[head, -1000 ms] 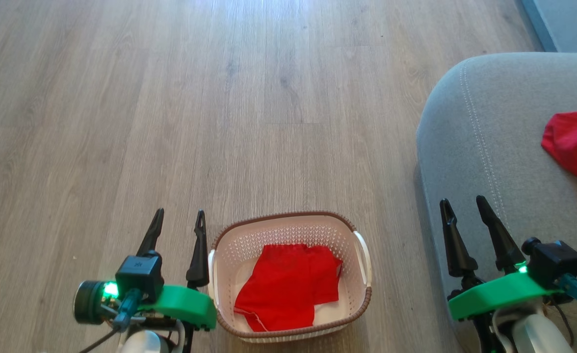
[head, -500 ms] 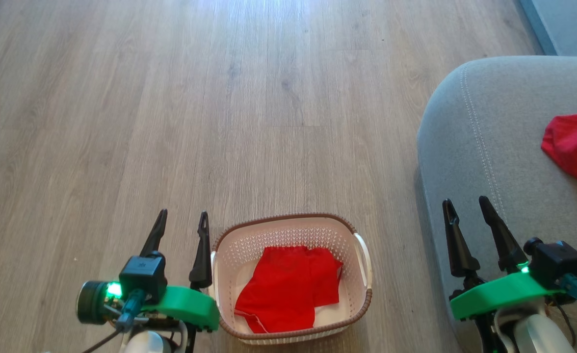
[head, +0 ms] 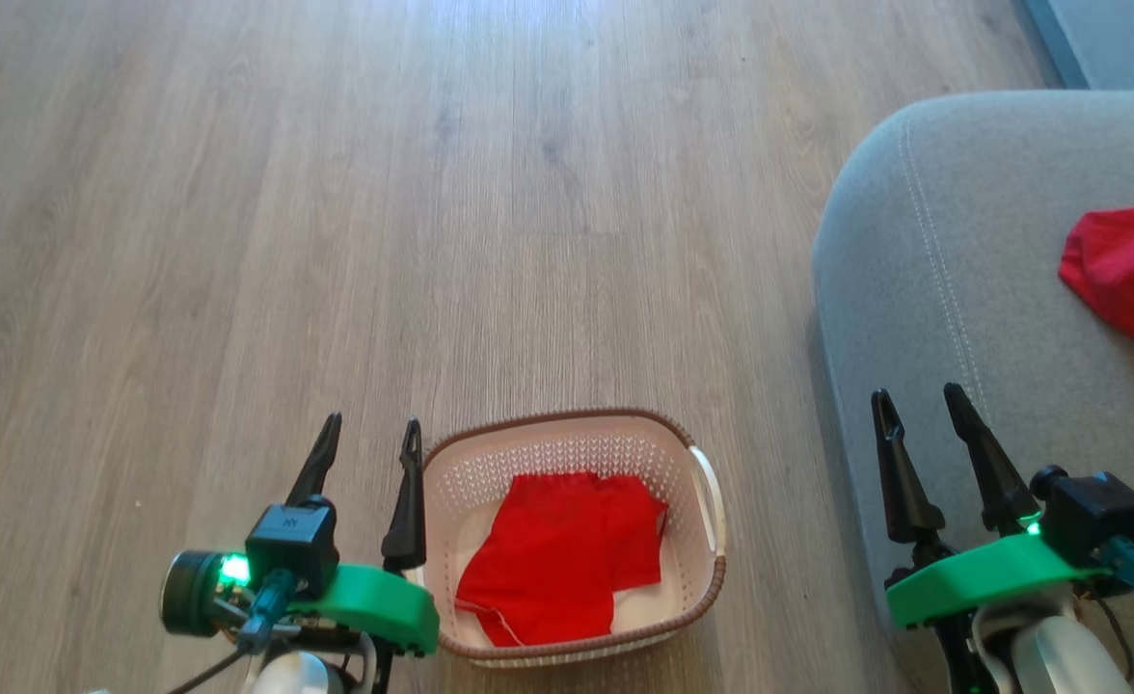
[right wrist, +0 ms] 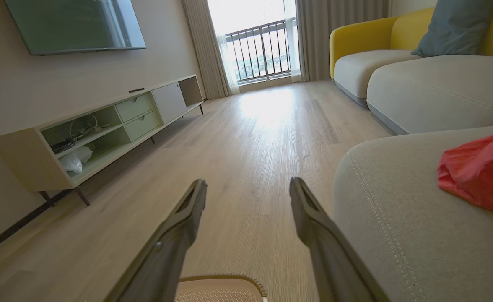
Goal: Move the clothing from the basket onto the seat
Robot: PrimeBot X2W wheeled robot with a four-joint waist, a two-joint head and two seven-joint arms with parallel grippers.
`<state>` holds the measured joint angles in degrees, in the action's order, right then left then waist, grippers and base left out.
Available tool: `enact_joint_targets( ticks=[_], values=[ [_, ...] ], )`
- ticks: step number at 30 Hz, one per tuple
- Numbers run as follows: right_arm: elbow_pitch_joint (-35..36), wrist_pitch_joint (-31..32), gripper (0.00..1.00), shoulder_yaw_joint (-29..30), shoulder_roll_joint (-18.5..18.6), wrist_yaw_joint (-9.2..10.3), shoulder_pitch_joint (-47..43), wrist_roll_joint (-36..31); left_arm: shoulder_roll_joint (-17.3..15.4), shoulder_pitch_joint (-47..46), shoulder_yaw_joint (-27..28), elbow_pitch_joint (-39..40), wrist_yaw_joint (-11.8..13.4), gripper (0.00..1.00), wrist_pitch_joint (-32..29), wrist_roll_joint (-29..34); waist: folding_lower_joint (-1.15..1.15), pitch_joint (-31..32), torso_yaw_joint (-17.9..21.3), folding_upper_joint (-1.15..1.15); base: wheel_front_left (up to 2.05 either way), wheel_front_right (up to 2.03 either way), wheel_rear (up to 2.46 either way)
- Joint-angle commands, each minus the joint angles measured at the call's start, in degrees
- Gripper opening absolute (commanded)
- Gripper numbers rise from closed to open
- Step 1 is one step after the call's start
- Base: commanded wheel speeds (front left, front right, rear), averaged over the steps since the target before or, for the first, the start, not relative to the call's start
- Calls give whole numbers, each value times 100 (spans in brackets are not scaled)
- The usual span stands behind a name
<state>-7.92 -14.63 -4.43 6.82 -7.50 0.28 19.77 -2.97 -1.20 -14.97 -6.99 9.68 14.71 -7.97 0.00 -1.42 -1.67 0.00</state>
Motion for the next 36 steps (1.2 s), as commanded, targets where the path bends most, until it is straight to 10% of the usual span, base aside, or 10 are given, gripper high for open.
enact_joint_targets(
  ticks=[1,18,36],
  values=[
    [196,-37,100,-97,-5,1,176,-49,9,-327,138,160,-14,100,29,51,0,-104,28,0,0,0,0],
    [237,-37,100,117,-130,1,654,-408,9,-1370,-175,-729,-485,100,29,176,0,-2106,407,0,0,0,0],
    [504,-37,100,-90,-388,1,1262,-465,-439,-3621,-601,-3629,-928,100,29,1072,0,-4446,1266,0,0,0,0]
  ],
)
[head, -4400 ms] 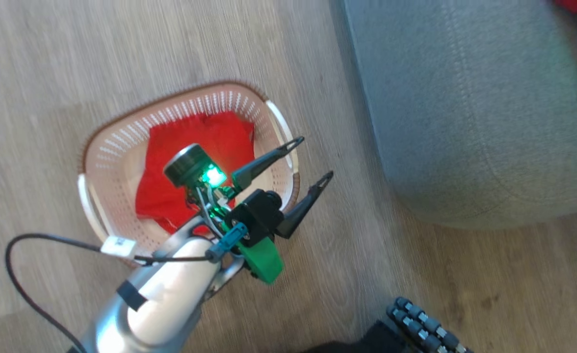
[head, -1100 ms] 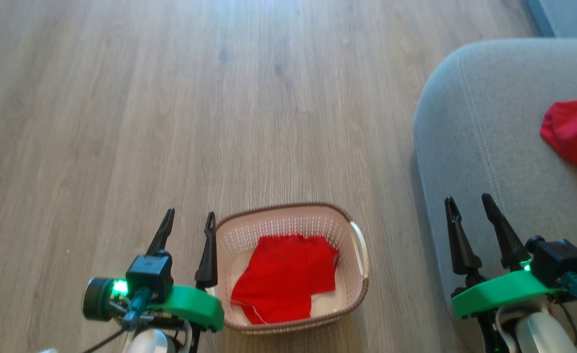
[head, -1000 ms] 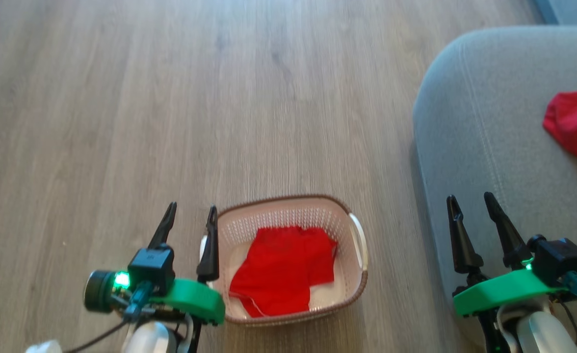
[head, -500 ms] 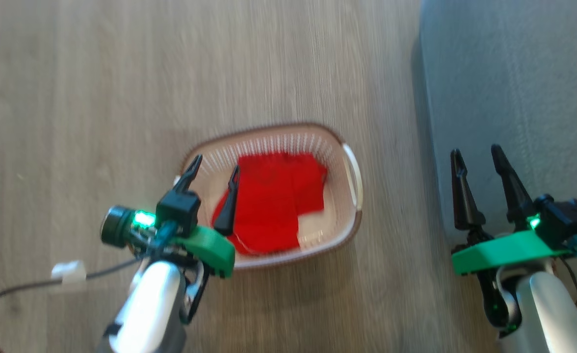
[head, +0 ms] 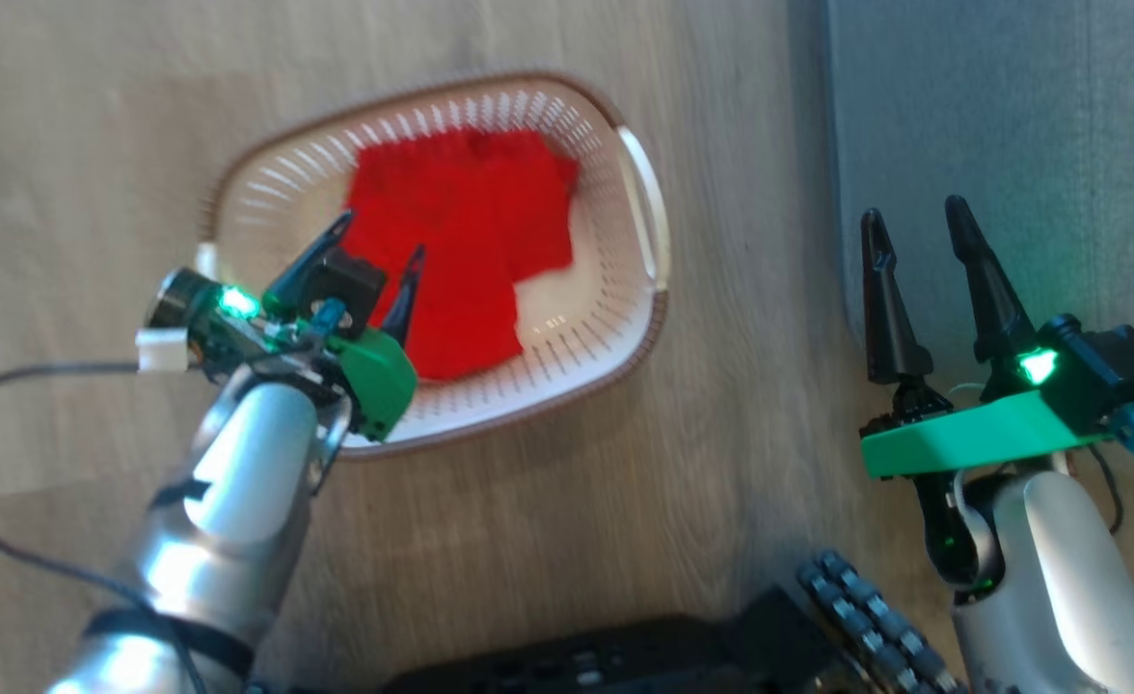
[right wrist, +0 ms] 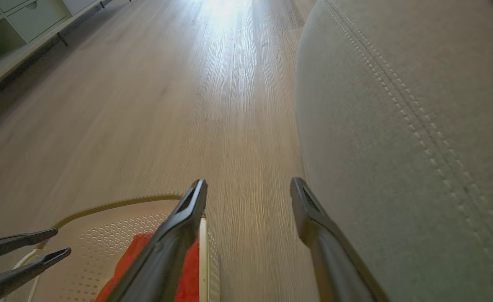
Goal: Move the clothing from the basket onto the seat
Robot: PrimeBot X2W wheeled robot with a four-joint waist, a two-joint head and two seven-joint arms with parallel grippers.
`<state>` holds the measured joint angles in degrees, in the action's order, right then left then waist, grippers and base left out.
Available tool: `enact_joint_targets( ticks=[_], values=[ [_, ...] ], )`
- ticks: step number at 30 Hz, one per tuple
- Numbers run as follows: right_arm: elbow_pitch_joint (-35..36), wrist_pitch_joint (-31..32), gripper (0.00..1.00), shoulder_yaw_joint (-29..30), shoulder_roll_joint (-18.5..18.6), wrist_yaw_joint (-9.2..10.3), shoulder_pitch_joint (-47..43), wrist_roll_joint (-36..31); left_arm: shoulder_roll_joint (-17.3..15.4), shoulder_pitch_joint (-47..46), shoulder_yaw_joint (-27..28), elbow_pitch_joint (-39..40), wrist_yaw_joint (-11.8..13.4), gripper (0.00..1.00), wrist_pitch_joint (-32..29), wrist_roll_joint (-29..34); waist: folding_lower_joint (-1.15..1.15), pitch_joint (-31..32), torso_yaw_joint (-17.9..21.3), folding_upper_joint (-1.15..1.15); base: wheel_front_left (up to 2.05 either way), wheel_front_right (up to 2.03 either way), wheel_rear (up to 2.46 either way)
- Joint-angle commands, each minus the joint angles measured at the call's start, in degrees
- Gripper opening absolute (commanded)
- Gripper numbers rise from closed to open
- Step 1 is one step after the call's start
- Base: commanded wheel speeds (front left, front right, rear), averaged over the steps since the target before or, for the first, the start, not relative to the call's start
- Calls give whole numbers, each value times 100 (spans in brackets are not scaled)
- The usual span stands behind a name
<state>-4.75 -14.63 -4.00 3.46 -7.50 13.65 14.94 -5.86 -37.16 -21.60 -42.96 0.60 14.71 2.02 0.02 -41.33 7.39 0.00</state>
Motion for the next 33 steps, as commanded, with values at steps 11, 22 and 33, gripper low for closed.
enact_joint_targets(
  ticks=[11,22,33],
  values=[
    [450,-37,100,-328,-57,1,23,637,-418,-1313,-356,-1932,-111,100,26,421,-2,-1228,983,0,0,0,0],
    [798,-37,100,-457,-57,1,-58,860,-654,-2095,-717,-2985,-160,100,-705,705,-2,-1553,1303,0,0,0,0],
    [1024,-37,100,-491,-57,1,-161,887,-718,-2404,-789,-3077,-52,100,-1215,654,-2,-1694,1319,0,0,0,0]
  ],
)
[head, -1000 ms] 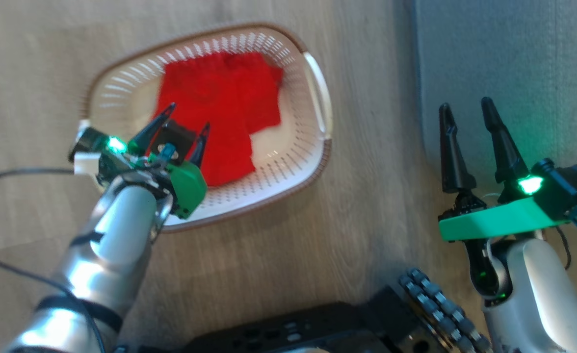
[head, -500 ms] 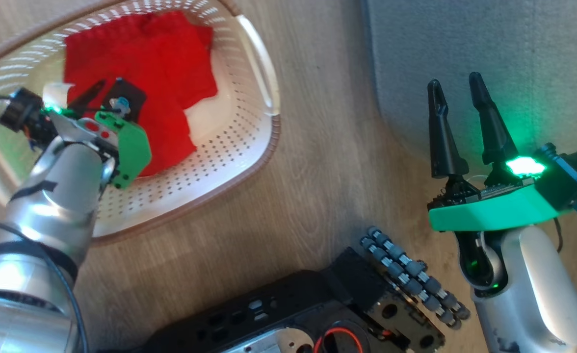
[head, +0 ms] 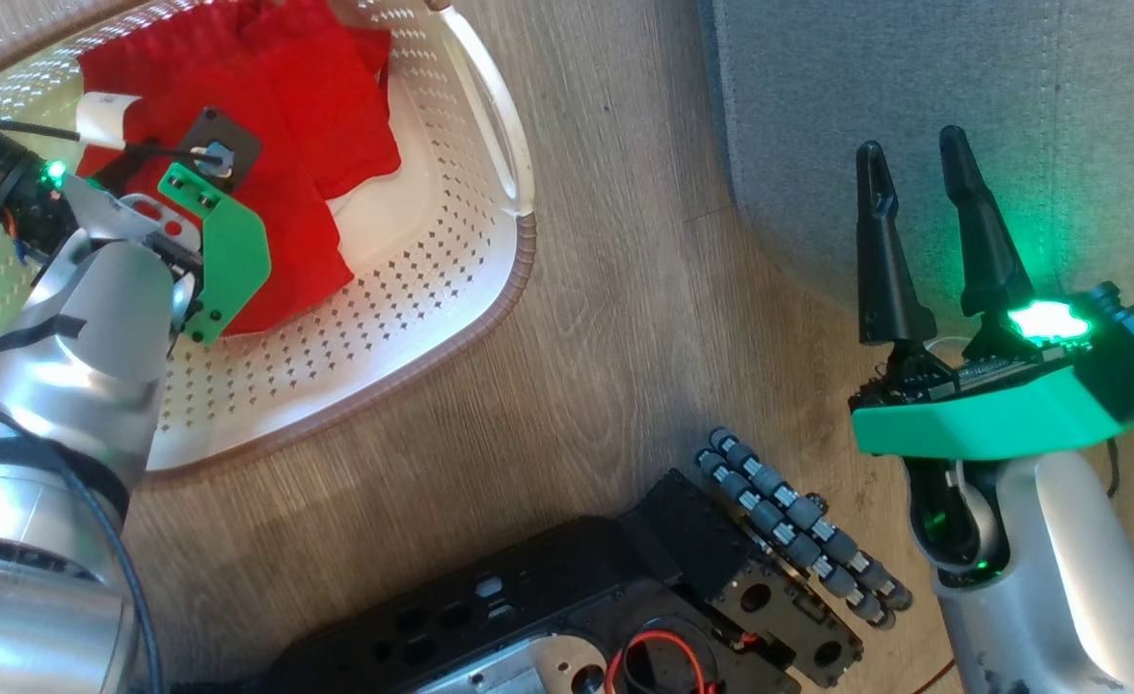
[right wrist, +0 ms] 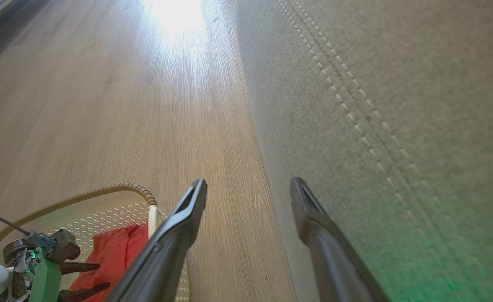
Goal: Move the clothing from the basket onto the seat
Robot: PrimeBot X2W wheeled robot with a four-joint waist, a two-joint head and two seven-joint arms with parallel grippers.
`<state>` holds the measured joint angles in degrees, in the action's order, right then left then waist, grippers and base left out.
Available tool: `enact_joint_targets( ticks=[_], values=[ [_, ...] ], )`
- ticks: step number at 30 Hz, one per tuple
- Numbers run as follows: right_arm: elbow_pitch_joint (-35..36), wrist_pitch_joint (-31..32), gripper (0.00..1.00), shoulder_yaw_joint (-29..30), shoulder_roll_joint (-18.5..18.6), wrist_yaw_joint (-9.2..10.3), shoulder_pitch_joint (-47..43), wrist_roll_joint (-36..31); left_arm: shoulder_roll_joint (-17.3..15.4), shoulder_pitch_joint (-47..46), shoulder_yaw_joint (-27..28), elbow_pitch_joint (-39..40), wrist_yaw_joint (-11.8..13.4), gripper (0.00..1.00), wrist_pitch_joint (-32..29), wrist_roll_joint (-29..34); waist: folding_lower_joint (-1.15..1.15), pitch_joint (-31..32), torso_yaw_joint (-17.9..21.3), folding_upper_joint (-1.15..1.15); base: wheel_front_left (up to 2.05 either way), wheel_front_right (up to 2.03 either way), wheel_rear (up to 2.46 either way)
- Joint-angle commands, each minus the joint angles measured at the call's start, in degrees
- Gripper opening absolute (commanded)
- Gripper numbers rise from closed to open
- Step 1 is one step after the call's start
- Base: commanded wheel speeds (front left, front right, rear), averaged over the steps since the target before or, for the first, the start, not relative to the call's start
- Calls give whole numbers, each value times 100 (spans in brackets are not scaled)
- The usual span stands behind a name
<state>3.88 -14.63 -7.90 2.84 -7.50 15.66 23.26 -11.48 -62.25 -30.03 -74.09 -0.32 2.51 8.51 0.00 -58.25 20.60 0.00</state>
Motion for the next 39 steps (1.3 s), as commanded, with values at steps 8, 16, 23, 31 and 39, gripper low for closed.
enact_joint_targets(
  ticks=[8,16,23,31,39],
  values=[
    [151,-37,100,-73,4,1,-416,2,-186,4,21,21,-45,28,41,-108,0,-56,-22,0,0,0,0],
    [119,-37,100,35,4,1,-303,18,-202,-70,65,17,-180,0,259,-308,0,-81,-75,0,0,0,0],
    [41,-37,100,72,4,1,-101,28,-228,-43,31,15,-207,0,394,-399,0,27,-84,0,0,0,0],
    [-119,-37,100,-35,4,1,288,52,-258,184,39,14,-255,0,764,-584,0,463,-32,0,0,0,0],
    [-333,-37,100,93,4,1,270,-165,81,674,-15,14,-338,0,1092,-739,0,1349,-323,0,0,0,0]
  ],
)
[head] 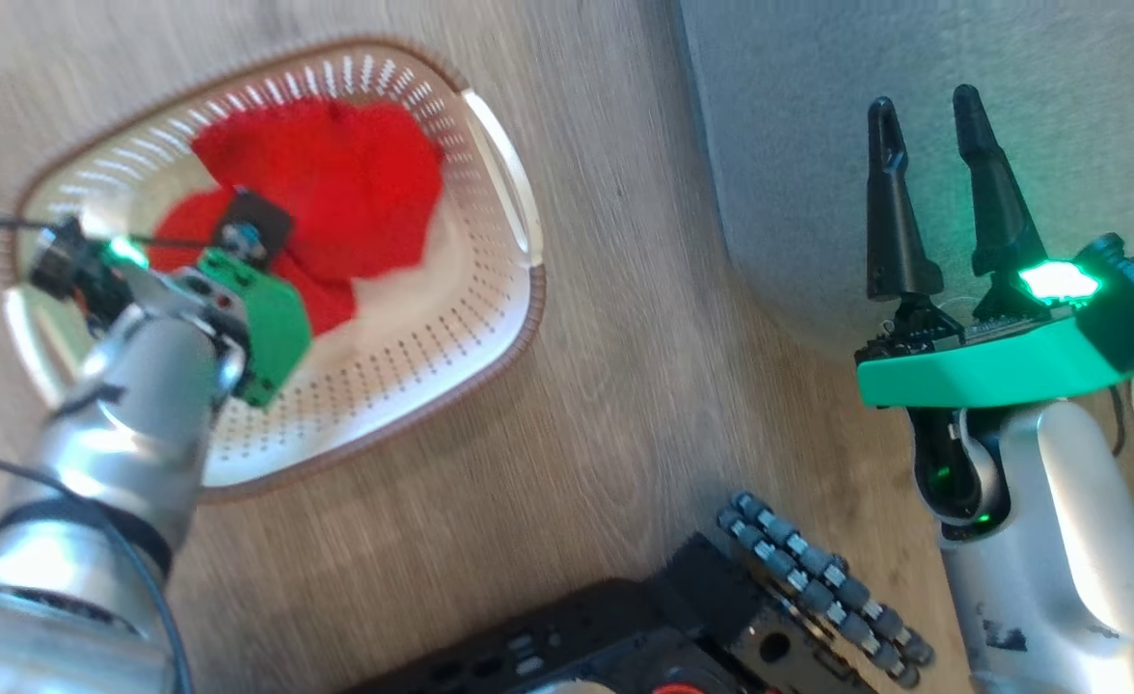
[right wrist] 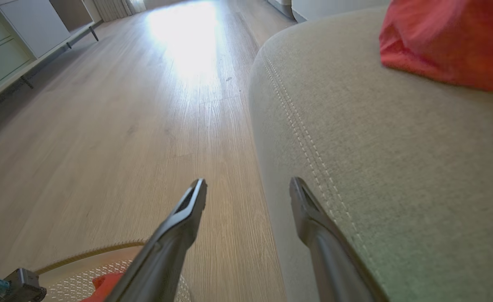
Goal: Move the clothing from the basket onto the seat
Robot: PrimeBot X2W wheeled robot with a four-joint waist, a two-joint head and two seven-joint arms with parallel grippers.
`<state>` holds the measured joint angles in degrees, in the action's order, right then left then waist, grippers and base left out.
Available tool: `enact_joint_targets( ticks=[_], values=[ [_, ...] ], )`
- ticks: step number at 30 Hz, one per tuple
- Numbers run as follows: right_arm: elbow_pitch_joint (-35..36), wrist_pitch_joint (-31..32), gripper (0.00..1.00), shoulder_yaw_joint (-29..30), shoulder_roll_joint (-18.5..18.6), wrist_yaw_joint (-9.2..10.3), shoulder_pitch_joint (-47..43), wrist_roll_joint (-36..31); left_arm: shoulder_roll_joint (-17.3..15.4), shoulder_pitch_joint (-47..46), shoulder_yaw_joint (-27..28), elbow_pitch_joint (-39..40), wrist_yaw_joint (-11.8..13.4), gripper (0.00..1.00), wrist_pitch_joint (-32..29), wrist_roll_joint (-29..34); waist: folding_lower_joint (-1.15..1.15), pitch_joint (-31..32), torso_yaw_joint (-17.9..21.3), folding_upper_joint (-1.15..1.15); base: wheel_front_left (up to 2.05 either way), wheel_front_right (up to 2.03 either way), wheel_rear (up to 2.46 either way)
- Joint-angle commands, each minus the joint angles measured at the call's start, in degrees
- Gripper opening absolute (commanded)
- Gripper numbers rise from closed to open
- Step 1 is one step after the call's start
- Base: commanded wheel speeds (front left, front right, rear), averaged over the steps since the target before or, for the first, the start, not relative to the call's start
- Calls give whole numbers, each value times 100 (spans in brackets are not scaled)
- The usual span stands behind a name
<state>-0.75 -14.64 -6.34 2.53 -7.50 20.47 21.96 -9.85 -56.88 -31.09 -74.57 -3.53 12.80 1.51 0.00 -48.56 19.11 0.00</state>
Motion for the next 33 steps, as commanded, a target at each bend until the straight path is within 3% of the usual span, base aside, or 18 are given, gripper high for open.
enact_joint_targets(
  ticks=[1,7,16,25,33],
  values=[
    [108,-36,100,-50,35,1,-221,-64,-29,211,110,62,-19,0,98,-88,0,517,-222,0,0,0,0],
    [-14,-36,100,-20,35,1,-299,-250,251,712,162,303,34,0,212,-297,0,1334,-540,0,0,0,0],
    [-244,-36,100,49,35,1,-614,-502,339,1642,567,1920,222,0,218,-771,0,2494,-1044,0,0,0,0],
    [-430,-36,100,-18,114,1,-1036,-570,286,2494,1510,4362,614,0,219,-1000,0,3465,-1357,0,0,0,0],
    [-489,-36,100,-177,251,1,-1227,-509,488,3105,2390,6415,468,0,219,-997,0,3996,-1499,0,0,0,0]
  ],
)
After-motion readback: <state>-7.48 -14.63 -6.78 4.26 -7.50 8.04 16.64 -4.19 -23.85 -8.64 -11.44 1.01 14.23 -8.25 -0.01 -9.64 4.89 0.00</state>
